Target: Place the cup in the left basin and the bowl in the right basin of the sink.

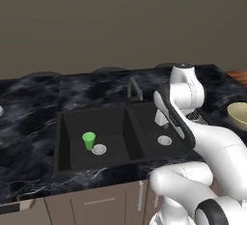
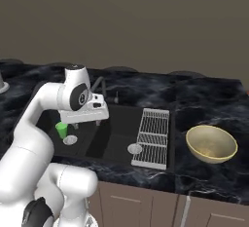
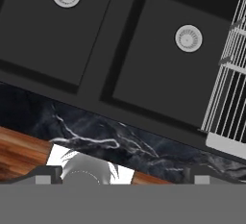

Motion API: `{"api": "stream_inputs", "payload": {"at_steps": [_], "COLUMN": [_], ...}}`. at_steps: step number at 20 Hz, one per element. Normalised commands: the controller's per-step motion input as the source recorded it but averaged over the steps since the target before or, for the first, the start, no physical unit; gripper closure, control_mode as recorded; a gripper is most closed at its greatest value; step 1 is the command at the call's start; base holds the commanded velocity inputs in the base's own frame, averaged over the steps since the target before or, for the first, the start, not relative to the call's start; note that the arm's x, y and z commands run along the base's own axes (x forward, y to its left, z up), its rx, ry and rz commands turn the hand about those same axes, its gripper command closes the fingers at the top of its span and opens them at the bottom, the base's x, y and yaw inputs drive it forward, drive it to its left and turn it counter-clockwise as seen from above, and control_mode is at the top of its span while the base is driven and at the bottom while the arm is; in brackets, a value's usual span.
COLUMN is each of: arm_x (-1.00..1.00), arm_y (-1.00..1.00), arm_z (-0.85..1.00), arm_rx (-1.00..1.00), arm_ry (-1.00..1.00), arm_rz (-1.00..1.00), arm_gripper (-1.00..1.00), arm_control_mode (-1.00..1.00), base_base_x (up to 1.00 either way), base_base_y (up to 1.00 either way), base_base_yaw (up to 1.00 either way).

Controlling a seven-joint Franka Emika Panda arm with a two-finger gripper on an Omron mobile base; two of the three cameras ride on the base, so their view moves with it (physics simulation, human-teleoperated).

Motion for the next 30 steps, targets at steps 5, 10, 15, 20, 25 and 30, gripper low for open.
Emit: {"api": "stream_inputs", "payload": {"at_steps": [5,10,15,20,25,30], "arm_x": [0.0,0.0,0.0,0.0,0.0,0.0], "arm_y": [0.0,0.0,0.0,0.0,0.0,0.0], "arm_z": [0.0,0.0,0.0,0.0,0.0,0.0], "arm_rx": [0.0,0.0,0.0,0.0,0.0,0.0], "arm_ry": [0.0,0.0,0.0,0.0,0.0,0.0], "arm_rz": [0.0,0.0,0.0,0.0,0.0,0.0], "arm_gripper": [-1.0,-1.0,-1.0,-1.0,-1.0,-1.0], "arm_control_mode": [1.0,1.0,1.0,1.0,1.0,1.0], "base_base_x": [0.09,0.15,0.09,0.38,0.5,0.23], "base_base_y": [-0.26,-0.44,-0.54,-0.47,-0.13,-0.11], "base_base_yaw": [0.0,0.0,-0.01,-0.04,-0.03,0.0]}}
